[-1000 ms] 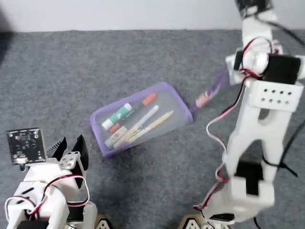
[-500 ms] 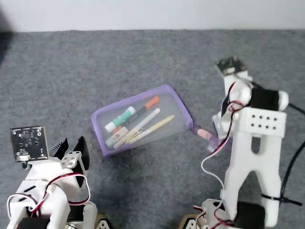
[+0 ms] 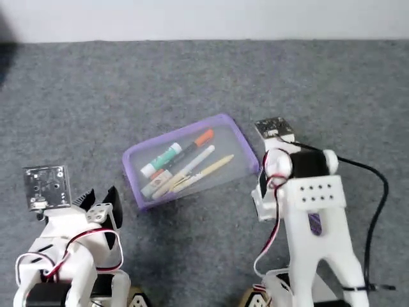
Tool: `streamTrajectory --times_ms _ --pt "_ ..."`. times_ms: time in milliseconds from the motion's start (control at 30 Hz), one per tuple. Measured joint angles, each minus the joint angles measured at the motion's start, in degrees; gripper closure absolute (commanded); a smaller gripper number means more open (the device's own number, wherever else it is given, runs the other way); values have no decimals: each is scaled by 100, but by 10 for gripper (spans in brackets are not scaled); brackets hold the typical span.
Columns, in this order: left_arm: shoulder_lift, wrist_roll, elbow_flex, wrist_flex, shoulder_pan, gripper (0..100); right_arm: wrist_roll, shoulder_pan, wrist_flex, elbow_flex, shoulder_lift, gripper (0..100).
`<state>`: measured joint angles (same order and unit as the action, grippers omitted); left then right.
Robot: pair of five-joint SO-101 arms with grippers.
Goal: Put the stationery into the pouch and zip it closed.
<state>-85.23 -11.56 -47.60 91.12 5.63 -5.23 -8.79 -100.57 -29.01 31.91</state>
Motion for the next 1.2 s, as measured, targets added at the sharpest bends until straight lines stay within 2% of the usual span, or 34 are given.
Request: streamTrajectory --times_ms 167,333,433,533,567,667,800,933,1067,1200 --pt "0 0 -360 -229 18 874 88 -53 0 -598 932 724" --pt "0 0 -870 -1064 18 903 123 -44 352 -1284 2347 732" --pt "0 0 -1319 -1565 9 986 123 -53 835 -1758 3165 826" --pt "0 -18 -1802 -2031 9 986 141 -53 1275 -2312 3815 976" --pt "9 -18 -1969 -2171 9 987 141 -53 1407 -2470 3991 998" --pt "44 -18 -2409 -2576 9 987 141 -53 1723 -2927 4492 954" --pt "44 -26 -2945 -3068 0 987 141 -53 2066 -3560 4958 991" --pt "44 -26 -3543 -3464 -299 987 141 -9 2435 -4273 5310 991" --pt "44 -26 -4000 -4044 -607 987 141 563 2980 -5134 5697 991" --pt "44 -18 -4448 -4273 -677 987 26 1064 3147 -5820 6251 991"
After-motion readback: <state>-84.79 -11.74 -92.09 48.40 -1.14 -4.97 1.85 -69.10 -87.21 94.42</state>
